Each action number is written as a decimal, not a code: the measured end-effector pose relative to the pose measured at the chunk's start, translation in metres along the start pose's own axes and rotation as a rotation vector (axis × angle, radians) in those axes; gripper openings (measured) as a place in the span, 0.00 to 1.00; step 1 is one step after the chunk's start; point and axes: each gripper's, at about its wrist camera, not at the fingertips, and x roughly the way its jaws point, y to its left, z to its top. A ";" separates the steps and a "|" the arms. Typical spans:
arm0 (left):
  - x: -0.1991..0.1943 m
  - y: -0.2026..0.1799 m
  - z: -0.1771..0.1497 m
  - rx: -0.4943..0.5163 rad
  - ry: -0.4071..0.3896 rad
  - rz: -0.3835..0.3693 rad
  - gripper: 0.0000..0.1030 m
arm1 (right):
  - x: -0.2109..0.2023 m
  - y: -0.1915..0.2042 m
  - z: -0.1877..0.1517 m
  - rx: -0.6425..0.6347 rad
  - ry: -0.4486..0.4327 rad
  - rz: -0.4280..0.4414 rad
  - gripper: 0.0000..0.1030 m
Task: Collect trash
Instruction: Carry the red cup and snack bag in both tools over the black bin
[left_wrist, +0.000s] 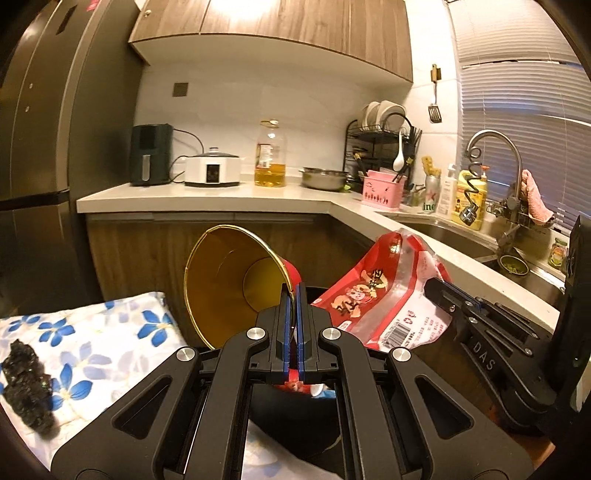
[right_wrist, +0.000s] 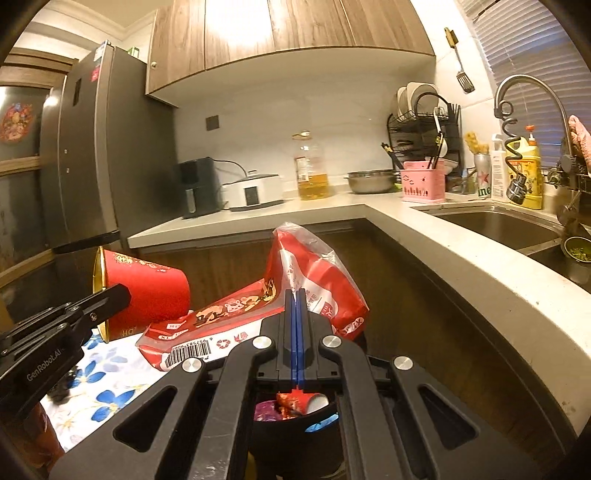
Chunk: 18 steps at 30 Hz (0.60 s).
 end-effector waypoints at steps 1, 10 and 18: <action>0.004 -0.002 0.000 0.002 0.003 -0.001 0.02 | 0.001 -0.001 0.000 -0.003 0.000 -0.008 0.01; 0.033 -0.008 0.001 0.014 0.030 -0.010 0.02 | 0.016 -0.007 0.004 -0.009 0.006 -0.033 0.01; 0.048 -0.010 -0.002 0.011 0.038 -0.027 0.02 | 0.023 -0.009 0.003 -0.010 0.016 -0.035 0.01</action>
